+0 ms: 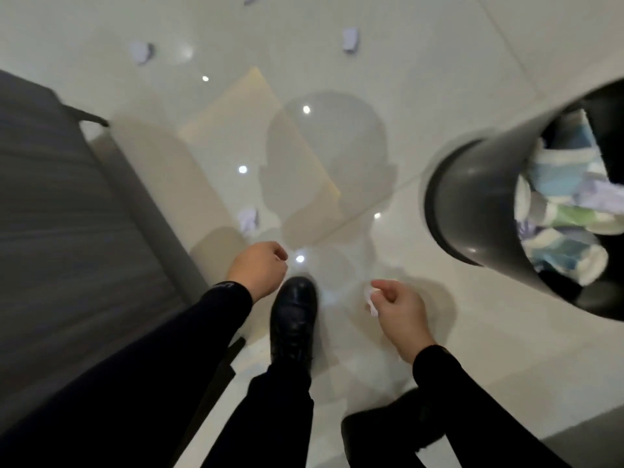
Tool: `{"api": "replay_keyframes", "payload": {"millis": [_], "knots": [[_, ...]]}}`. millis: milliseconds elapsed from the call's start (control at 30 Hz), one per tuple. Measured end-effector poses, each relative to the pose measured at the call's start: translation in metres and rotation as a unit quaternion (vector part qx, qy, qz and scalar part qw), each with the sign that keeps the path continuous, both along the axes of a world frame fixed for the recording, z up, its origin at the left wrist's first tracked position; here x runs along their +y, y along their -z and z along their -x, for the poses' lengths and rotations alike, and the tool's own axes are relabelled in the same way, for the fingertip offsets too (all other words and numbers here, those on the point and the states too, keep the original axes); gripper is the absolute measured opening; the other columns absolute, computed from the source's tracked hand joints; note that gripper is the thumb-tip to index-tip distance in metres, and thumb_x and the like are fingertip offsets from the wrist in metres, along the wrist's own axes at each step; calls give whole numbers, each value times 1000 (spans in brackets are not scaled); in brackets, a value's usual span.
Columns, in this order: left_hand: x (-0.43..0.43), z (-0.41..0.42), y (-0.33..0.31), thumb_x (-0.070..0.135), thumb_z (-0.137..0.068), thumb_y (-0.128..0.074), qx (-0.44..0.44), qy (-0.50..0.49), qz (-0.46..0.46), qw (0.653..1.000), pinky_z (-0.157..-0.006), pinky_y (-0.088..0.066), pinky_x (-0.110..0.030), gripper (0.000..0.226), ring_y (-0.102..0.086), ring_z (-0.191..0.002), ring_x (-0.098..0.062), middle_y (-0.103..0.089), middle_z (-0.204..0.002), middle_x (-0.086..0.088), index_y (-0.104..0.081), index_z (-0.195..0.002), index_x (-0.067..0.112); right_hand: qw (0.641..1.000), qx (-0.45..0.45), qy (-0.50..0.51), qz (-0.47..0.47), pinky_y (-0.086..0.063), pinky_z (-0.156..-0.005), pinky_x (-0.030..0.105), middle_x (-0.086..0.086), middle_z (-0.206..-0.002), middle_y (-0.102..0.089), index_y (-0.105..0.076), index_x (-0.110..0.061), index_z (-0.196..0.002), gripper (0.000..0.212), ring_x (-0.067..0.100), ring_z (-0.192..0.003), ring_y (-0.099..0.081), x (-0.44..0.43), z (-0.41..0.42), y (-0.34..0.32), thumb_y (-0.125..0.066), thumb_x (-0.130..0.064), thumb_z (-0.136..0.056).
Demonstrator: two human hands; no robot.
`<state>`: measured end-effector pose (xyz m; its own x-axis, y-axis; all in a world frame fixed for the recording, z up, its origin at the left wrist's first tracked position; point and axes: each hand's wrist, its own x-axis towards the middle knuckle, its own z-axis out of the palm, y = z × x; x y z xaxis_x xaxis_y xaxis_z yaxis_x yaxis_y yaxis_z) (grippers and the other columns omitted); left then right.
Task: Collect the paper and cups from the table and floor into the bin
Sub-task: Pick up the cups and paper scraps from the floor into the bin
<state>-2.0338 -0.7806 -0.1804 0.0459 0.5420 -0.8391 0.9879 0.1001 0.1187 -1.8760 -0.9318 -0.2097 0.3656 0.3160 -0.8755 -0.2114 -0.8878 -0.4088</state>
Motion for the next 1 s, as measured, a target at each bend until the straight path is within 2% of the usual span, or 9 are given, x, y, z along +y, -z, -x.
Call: {"api": "replay_keyframes", "payload": {"millis": [67,200,367,533,633,700,800,933,1000], "knots": [[14,13,1,15,-84,-47,10,23,-3,1000,-88,-41,-29,33,-56,-112,-25,-59,-128,-6,-61,-113,20,999,12,-1,-40,-43,-49,2,7,-72,-61,-65,3,-100,17,-6,-46,-60,40,9,-14,-53,0,-89],[39,30,21,16,-85,-48,34,80,17,996,-105,-33,-37,49,-40,-128,-33,-27,-150,-10,-46,-133,24,996,63,18,-67,-54,-62,16,4,-82,-60,-59,-1,-101,14,20,-83,-64,106,21,-25,-48,-6,-93],[60,36,69,16,-84,-47,67,127,74,987,-111,-30,-40,59,-36,-129,-43,-4,-153,-18,-34,-141,28,997,48,8,-61,-56,-65,25,2,-84,-59,-56,-13,-82,11,21,-81,-63,140,29,-3,-50,-9,-91],[48,45,86,11,-84,-46,46,91,-13,995,-104,-35,-42,53,-43,-117,-41,-22,-146,-15,-37,-135,2,997,52,33,-44,-57,-53,18,6,-85,-61,-56,-13,-80,13,23,-79,-65,133,26,9,-48,-6,-90],[53,53,64,9,-83,-47,15,44,-37,998,-101,-39,-40,45,-48,-118,-36,-43,-138,-12,-52,-128,6,999,29,19,-31,-54,-47,15,5,-83,-63,-58,-9,-84,8,18,-71,-65,136,22,-9,-52,-5,-87],[67,52,35,16,-85,-50,10,-16,-58,998,-90,-45,-38,30,-57,-109,-36,-60,-120,-15,-65,-110,11,1000,4,-2,-23,-51,-45,13,4,-82,-64,-57,-9,-95,15,13,-66,-64,149,20,-32,-47,-1,-87],[94,47,-19,24,-87,-54,-20,-44,-69,996,-81,-47,-33,19,-63,-99,-33,-70,-104,-13,-70,-93,15,997,-31,-61,-31,-48,-42,12,4,-82,-65,-59,-14,-96,23,9,-64,-62,185,18,-76,-44,1,-88],[139,46,-82,20,-86,-52,-73,-81,-80,991,-87,-45,-30,21,-61,-106,-27,-70,-110,-6,-67,-101,22,990,-66,-122,-27,-47,-46,15,9,-87,-64,-62,-15,-86,31,8,-64,-58,242,7,-135,-36,1,-92],[165,48,-103,20,-88,-50,-67,-66,-80,992,-92,-44,-31,27,-59,-111,-26,-67,-117,-6,-66,-110,21,989,-89,-120,-15,-46,-50,18,12,-89,-63,-64,-9,-93,31,9,-64,-57,269,-3,-155,-35,3,-92]]}}
